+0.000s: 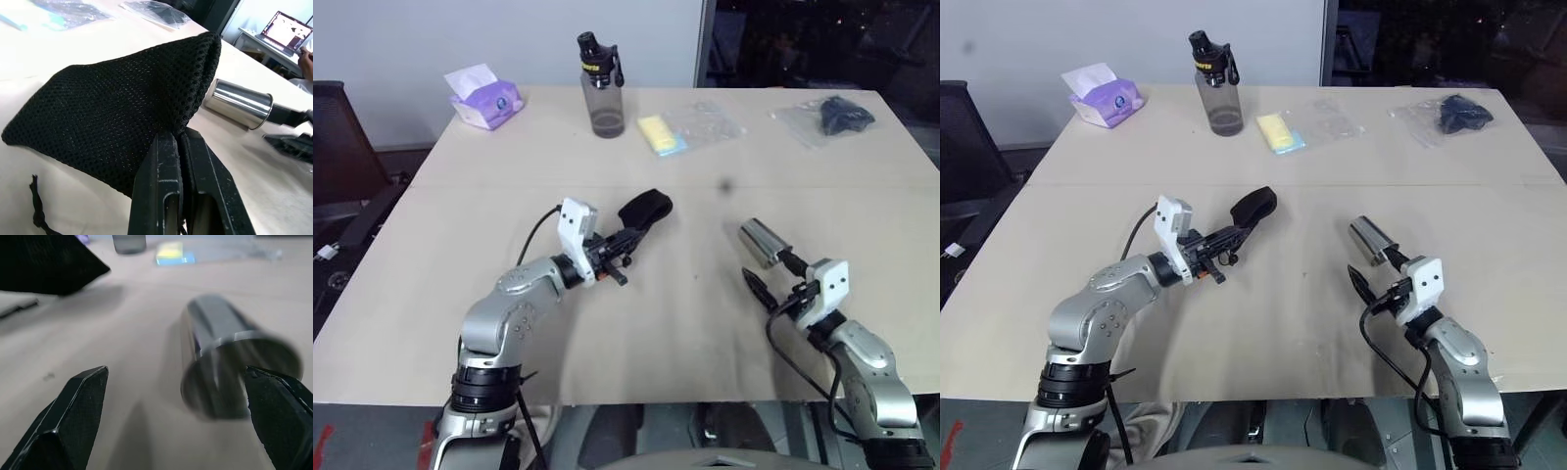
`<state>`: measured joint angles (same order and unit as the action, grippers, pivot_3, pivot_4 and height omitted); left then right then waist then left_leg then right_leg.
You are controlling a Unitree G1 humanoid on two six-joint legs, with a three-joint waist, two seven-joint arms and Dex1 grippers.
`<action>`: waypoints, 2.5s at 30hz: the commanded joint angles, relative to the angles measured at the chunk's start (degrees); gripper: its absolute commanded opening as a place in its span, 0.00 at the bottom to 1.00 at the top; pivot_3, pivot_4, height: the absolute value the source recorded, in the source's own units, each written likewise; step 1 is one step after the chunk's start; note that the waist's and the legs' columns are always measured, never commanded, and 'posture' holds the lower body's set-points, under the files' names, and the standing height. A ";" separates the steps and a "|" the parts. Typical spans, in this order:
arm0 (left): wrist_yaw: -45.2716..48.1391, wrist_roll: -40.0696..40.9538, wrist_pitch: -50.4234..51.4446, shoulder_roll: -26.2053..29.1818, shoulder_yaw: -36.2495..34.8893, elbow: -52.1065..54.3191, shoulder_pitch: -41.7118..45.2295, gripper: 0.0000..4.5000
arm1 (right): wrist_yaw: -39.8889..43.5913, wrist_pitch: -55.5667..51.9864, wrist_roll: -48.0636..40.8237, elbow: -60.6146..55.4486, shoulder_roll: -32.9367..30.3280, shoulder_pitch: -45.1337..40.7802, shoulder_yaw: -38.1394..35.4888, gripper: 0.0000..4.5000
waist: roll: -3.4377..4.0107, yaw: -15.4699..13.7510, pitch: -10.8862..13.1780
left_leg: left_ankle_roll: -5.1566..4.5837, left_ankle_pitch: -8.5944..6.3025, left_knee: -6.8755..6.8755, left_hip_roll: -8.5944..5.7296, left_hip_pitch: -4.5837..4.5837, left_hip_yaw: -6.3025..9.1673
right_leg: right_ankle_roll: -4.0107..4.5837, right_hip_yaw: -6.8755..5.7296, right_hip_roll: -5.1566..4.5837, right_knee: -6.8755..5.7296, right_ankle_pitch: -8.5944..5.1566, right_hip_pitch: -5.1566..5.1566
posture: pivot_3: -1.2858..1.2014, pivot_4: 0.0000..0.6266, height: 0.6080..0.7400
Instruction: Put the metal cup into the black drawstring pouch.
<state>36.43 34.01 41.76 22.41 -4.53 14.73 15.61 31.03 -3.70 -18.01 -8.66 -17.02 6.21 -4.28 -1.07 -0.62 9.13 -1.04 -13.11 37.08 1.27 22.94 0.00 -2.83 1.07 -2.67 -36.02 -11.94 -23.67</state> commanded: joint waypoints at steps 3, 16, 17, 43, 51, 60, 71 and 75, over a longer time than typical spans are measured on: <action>-0.26 3.20 2.20 0.79 -1.07 2.61 1.35 0.02 | -0.69 3.00 0.90 1.27 0.88 -1.12 -0.39 1.00 | 0.00 0.07 0.00 | 0.00 0.00 0.00 0.00 0.00 0.00 | 0.00 0.01 0.00 0.00 0.00 0.00 | 0.52 0.24 1.00; -0.84 4.55 3.05 1.35 -0.56 3.00 1.54 0.00 | -0.90 4.87 0.09 5.10 3.46 -3.05 -1.02 0.18 | 0.00 0.75 0.00 | 0.00 0.00 0.00 0.00 -0.02 0.00 | 0.02 0.03 0.01 -0.04 0.01 0.00 | 0.52 0.24 1.00; -1.16 4.83 3.25 1.19 -0.77 3.12 1.42 0.00 | -0.83 4.98 0.09 5.32 3.48 -3.18 -1.05 0.07 | 0.00 0.86 0.00 | 0.00 0.00 0.00 0.00 -0.02 0.00 | 0.03 0.03 0.01 -0.04 0.02 0.00 | 0.52 0.24 1.00; -2.18 5.85 1.84 1.24 -0.40 3.66 -0.28 0.61 | -1.34 5.82 1.47 5.70 3.55 -3.45 -0.64 0.00 | -0.05 1.32 -0.03 | 0.00 0.00 0.00 0.00 -0.05 0.00 | 0.08 0.04 0.01 -0.07 0.04 0.01 | 0.52 0.24 1.00; 5.21 -10.89 -13.56 10.45 9.79 1.53 -2.89 0.61 | -2.10 5.41 1.71 4.75 3.46 -2.87 -0.62 0.00 | -0.04 1.26 -0.02 | 0.00 0.00 -0.01 0.01 -0.06 -0.04 | 0.11 0.08 0.01 -0.07 0.05 -0.01 | 0.52 0.24 1.00; 7.44 -22.82 -27.00 9.46 16.48 -7.43 0.51 0.61 | -2.09 5.95 2.47 3.35 3.26 -1.99 0.84 0.00 | -0.04 1.26 -0.02 | 0.00 0.00 -0.02 0.01 -0.04 -0.05 | 0.04 0.08 -0.01 -0.05 0.01 -0.02 | 0.52 0.24 1.00; 8.50 -26.77 -31.76 5.97 17.12 -13.95 3.43 0.61 | -2.64 6.65 2.50 3.34 3.05 -1.58 0.42 0.00 | -0.04 1.27 -0.02 | 0.00 0.00 -0.02 0.01 -0.04 -0.05 | 0.03 0.07 0.00 -0.06 0.01 -0.02 | 0.52 0.24 1.00; 8.92 -27.40 -31.47 5.32 17.15 -14.81 3.73 0.31 | -2.72 6.90 2.39 3.35 2.89 -1.39 0.30 0.00 | -0.04 1.25 -0.02 | 0.00 0.00 -0.02 0.01 -0.03 -0.05 | 0.03 0.07 -0.01 -0.05 0.01 -0.02 | 0.52 0.24 1.00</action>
<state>44.92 6.87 11.00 28.00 12.35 -0.88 18.14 28.42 2.66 -15.68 -3.81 -13.59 4.33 -3.27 -1.11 0.63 9.11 -1.04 -13.11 37.06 1.27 22.90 -0.05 -2.81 1.14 -2.68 -36.07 -11.93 -23.69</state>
